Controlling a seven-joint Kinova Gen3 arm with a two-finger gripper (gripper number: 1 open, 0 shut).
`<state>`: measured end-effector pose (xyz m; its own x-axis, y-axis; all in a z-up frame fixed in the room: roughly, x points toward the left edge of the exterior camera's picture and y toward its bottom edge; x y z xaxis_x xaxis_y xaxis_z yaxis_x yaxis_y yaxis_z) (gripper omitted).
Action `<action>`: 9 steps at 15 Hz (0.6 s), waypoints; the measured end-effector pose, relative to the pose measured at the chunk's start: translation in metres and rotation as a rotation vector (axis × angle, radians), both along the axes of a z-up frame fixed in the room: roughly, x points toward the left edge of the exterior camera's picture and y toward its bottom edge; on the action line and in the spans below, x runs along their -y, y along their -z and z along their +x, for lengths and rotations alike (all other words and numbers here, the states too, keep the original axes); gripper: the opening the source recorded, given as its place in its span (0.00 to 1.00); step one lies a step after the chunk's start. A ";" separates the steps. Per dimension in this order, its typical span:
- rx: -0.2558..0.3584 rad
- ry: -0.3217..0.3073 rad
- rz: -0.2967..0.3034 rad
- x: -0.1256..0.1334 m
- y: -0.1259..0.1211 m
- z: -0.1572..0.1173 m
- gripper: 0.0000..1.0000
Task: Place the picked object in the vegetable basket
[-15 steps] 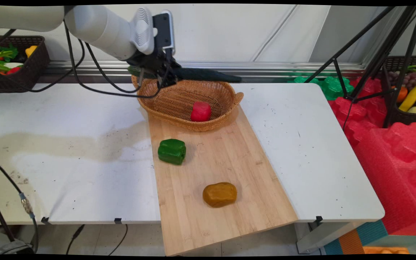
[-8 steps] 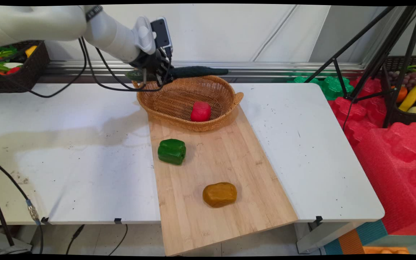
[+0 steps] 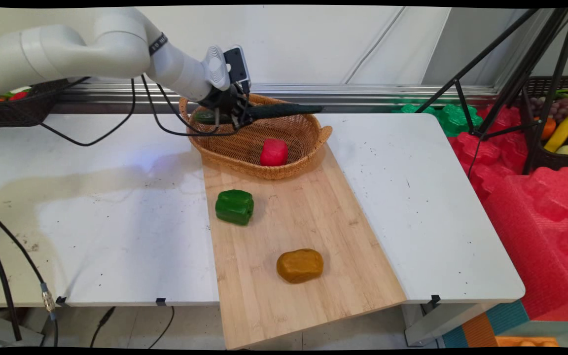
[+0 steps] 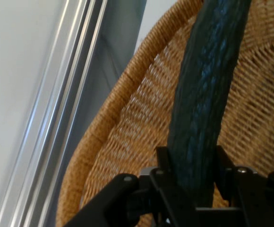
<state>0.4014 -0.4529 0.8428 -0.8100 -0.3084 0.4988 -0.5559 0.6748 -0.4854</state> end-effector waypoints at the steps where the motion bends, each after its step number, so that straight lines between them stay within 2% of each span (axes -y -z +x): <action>1: -0.012 -0.002 -0.005 0.004 0.004 0.000 0.00; 8: -0.098 -0.041 -0.033 0.018 0.027 0.009 0.00; 9: -0.108 -0.047 -0.037 0.019 0.029 0.010 1.00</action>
